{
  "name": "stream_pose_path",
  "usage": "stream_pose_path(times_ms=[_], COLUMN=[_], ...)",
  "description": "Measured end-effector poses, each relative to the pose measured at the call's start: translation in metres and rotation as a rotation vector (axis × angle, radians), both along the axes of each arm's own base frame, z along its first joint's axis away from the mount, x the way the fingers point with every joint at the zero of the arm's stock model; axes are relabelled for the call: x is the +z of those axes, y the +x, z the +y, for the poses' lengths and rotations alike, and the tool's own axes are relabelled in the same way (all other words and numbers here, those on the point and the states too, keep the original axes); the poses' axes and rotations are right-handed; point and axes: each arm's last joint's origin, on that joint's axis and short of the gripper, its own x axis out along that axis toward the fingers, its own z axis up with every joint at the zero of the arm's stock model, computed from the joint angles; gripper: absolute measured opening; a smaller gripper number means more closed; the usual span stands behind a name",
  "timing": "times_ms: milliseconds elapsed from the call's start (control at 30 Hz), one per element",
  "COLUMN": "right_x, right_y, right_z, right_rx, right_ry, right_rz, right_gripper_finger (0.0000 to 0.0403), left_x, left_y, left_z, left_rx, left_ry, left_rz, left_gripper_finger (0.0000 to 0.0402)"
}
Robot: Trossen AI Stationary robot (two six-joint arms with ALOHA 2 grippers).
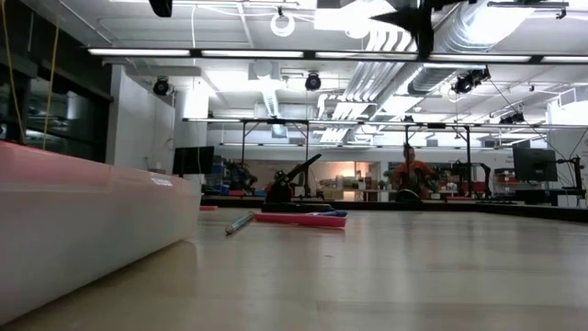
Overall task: Pack school essentials
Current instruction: Put the blue pen into the supply box
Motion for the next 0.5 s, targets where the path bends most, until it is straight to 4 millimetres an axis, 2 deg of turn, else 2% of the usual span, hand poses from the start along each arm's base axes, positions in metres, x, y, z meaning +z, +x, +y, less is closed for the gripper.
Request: stream_pose_path(times_ms=[233, 333, 500], right_x=[-0.021, -0.036, -0.066], right_y=[0.044, 0.065, 0.101], right_z=[-0.018, -0.027, -0.034], right_rx=[-0.210, -0.313, -0.326], right_ry=[0.421, 0.504, 0.595], right_rz=[0.447, 0.590, 0.707], right_gripper_finger=[0.0211, 0.0211, 0.0211], left_x=[0.000, 0.000, 0.000], left_y=[0.000, 0.000, 0.000], left_z=[0.000, 0.000, 0.000], left_rx=[0.003, 0.005, 0.007], left_ry=[0.008, 0.010, 0.028], left_rz=[0.002, 0.002, 0.007], left_gripper_finger=[0.0154, 0.0154, 0.0154])
